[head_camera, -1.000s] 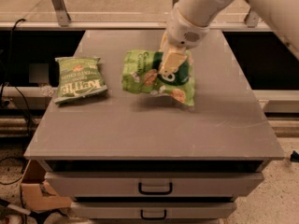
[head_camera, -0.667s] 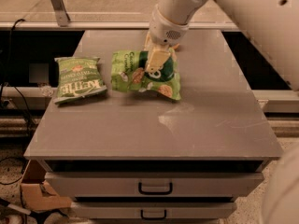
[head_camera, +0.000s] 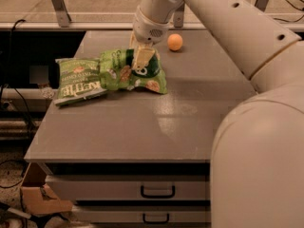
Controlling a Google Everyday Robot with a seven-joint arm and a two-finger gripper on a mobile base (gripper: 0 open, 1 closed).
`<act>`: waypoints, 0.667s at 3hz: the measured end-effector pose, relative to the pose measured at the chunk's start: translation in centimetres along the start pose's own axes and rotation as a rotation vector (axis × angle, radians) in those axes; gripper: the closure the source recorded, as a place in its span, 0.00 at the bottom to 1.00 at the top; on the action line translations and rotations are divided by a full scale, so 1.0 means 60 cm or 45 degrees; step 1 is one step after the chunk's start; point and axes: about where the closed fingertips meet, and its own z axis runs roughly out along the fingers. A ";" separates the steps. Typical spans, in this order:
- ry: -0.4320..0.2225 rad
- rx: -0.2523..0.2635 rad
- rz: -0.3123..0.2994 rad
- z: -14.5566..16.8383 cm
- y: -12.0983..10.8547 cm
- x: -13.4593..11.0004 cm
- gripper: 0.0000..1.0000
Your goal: Move green rice chip bag near green jalapeno chip bag
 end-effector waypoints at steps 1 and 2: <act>-0.046 -0.043 -0.048 0.022 -0.005 -0.030 1.00; -0.049 -0.039 -0.048 0.027 -0.008 -0.031 0.83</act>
Offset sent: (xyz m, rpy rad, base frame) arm -0.0014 0.0194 -0.0052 0.0158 0.0222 0.0479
